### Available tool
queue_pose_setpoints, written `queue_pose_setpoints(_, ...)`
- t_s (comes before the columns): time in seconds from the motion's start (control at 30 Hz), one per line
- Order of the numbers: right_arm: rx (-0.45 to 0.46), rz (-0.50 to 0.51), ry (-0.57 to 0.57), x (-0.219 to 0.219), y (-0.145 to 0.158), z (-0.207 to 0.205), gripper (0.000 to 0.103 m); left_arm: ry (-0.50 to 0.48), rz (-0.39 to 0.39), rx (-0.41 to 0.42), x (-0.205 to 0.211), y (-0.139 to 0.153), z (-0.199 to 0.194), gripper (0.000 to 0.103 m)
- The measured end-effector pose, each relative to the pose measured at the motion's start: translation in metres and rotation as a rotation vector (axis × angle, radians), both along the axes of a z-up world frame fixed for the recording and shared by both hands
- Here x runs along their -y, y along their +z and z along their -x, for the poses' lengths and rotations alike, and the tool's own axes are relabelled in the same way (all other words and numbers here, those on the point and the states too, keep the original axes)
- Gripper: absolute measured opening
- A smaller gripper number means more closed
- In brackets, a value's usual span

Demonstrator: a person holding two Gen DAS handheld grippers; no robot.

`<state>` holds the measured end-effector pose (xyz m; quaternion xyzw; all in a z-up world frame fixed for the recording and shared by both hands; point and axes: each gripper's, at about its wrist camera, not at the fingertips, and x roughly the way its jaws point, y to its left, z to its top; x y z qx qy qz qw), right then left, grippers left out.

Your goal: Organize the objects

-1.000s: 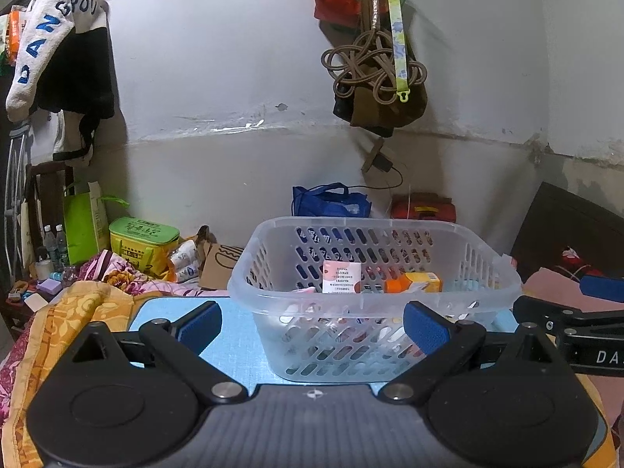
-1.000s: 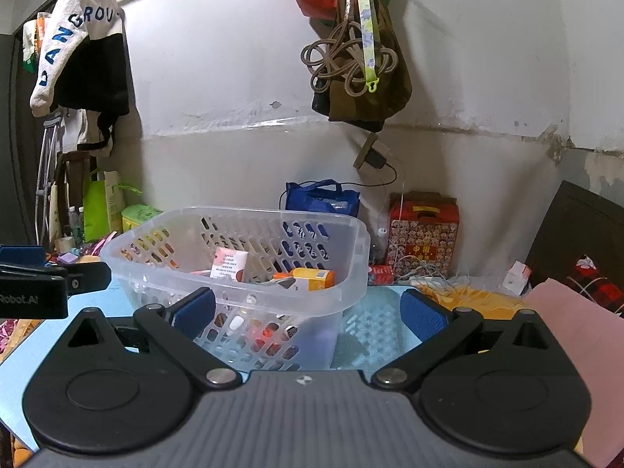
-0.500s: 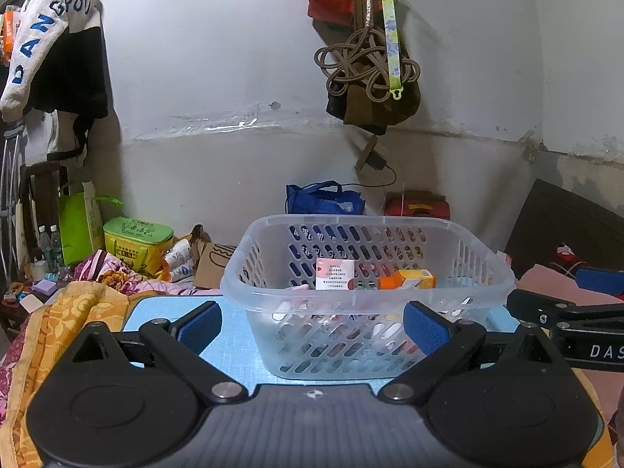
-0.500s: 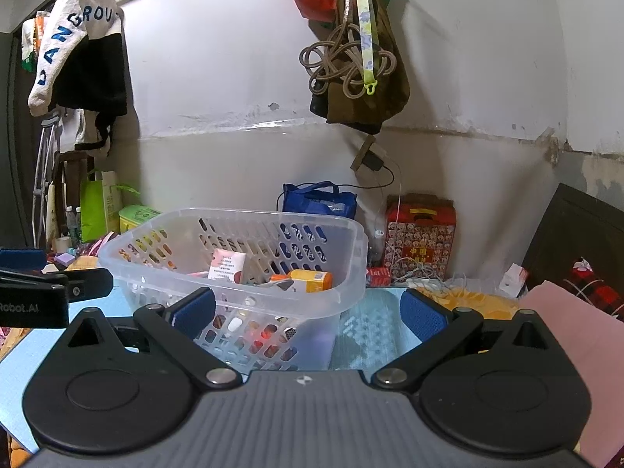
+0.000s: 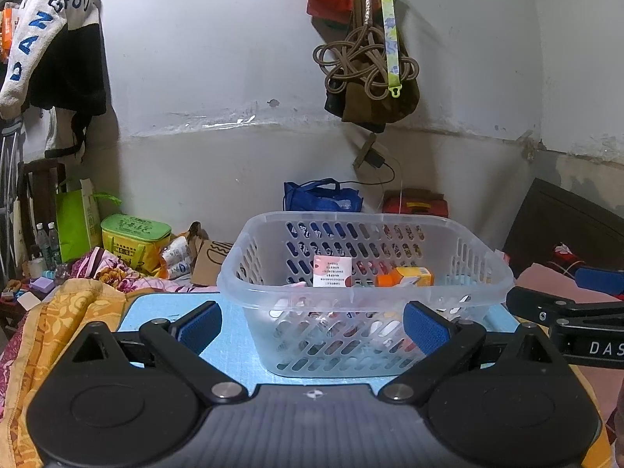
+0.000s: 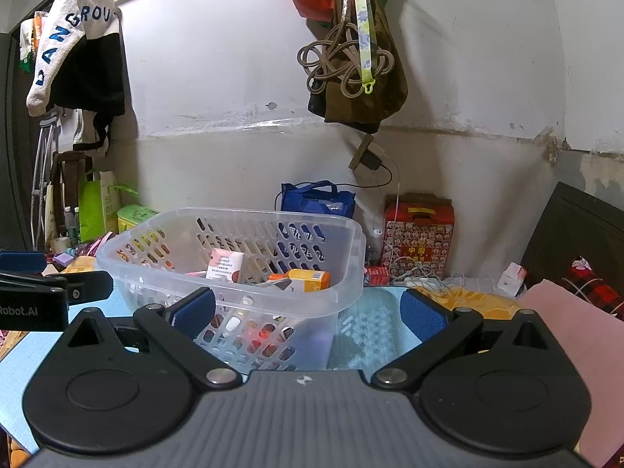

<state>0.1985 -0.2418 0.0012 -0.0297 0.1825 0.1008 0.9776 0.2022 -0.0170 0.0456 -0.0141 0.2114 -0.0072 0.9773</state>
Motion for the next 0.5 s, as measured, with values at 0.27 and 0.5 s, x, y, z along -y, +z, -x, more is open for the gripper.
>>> queue_pose_setpoints(0.27, 0.0, 0.002, 0.001, 0.0003, -0.0007, -0.0007, 0.103, -0.002, 0.0, -0.001, -0.0002, 0.0, -0.0005, 0.101)
queue_pose_setpoints(0.5, -0.001, 0.005, 0.0, 0.0004, -0.0018, -0.0007, 0.103, -0.003, 0.001, -0.003, 0.0006, -0.0006, -0.001, 0.101)
